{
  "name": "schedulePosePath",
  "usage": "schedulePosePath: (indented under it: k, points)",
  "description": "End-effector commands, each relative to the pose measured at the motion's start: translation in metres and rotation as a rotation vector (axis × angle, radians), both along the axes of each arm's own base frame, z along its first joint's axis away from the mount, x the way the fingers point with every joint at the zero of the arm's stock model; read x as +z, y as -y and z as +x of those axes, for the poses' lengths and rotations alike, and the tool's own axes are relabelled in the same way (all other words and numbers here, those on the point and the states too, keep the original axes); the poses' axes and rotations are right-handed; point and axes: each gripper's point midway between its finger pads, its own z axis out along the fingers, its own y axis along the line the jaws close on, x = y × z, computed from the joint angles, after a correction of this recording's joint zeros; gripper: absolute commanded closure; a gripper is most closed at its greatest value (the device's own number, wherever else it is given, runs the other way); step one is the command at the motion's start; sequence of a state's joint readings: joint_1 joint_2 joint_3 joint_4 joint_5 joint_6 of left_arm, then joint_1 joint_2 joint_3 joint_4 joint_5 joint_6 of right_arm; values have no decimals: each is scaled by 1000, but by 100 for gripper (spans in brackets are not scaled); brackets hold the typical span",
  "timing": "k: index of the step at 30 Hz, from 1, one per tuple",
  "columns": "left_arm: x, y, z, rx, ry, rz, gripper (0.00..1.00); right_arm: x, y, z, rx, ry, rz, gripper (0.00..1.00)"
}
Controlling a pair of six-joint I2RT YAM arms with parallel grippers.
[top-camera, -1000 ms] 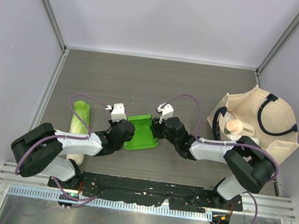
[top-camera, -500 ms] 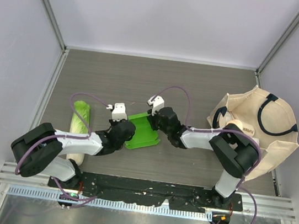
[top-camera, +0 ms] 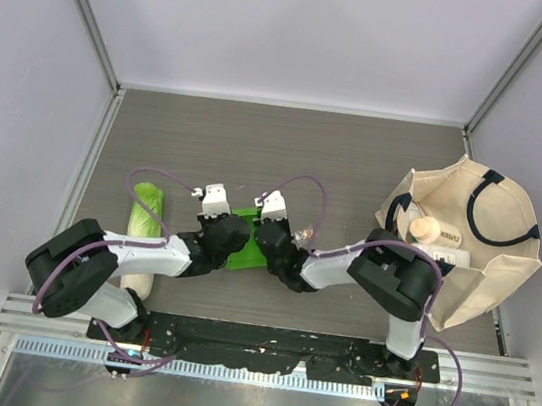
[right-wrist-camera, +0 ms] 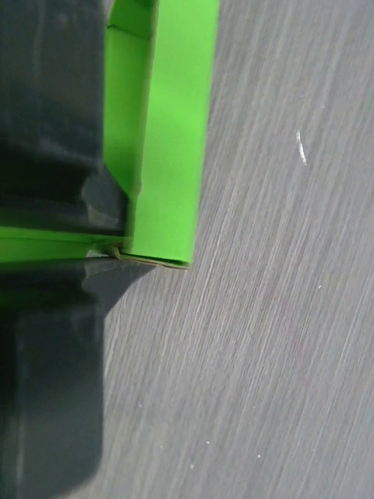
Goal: Fold the paper box
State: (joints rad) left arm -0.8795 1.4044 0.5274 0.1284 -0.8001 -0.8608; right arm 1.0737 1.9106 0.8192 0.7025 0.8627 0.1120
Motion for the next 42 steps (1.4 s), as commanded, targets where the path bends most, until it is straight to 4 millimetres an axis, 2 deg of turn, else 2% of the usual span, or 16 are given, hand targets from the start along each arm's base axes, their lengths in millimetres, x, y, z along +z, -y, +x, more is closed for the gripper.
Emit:
schedulePosePath:
  k: [1, 3, 4, 6, 8, 10, 14, 22, 26, 31, 34, 35, 36, 38, 40, 42]
  points:
    - [-14, 8, -11, -34, -65, -11, 100, 20, -12, -10, 203, -96, 111, 72]
    - [-14, 6, -12, -36, -62, -5, 100, 12, -8, -26, 288, -185, 107, 60]
    - [-14, 5, -12, -40, -59, 5, 100, 27, -11, -34, 333, -190, 137, 59]
    - [-13, 3, -12, -45, -54, 17, 100, 18, -1, -47, 388, -250, 137, 53]
    - [-12, -1, -12, -40, -50, 44, 100, 29, 5, -53, 432, -262, 180, 52]
    - [-8, -3, -11, -42, -40, 53, 100, 25, 19, -48, 431, -279, 179, 51]
    - [-4, -3, -10, -48, -31, 66, 100, 29, 13, -44, 497, -272, 149, 51]
    - [-3, -1, -10, -61, -33, 64, 100, 27, -5, -20, 513, -217, 97, 63]
    - [-1, 1, -10, -67, -31, 59, 100, 34, -1, 1, 391, -141, 92, 72]
    - [-1, 4, -8, -73, -31, 54, 100, 36, -1, 11, 311, -98, 89, 75]
    - [1, 7, -6, -63, -28, 41, 100, 26, -11, 10, 248, -84, 52, 91]
    - [2, 7, -6, -50, -27, 26, 100, 29, 15, 20, 2, -5, -14, 100]
    - [-1, 5, -7, -39, -39, 28, 100, 33, 13, 4, -88, 44, -30, 100]
    - [1, 4, -6, -10, -35, 7, 100, 40, 27, -3, -301, 122, -21, 100]
    - [0, 5, -7, 12, -37, -22, 100, 22, 26, -4, -347, 87, 21, 100]
    - [-1, 7, -8, 14, -45, -46, 100, 20, 29, -5, -356, 97, 5, 100]
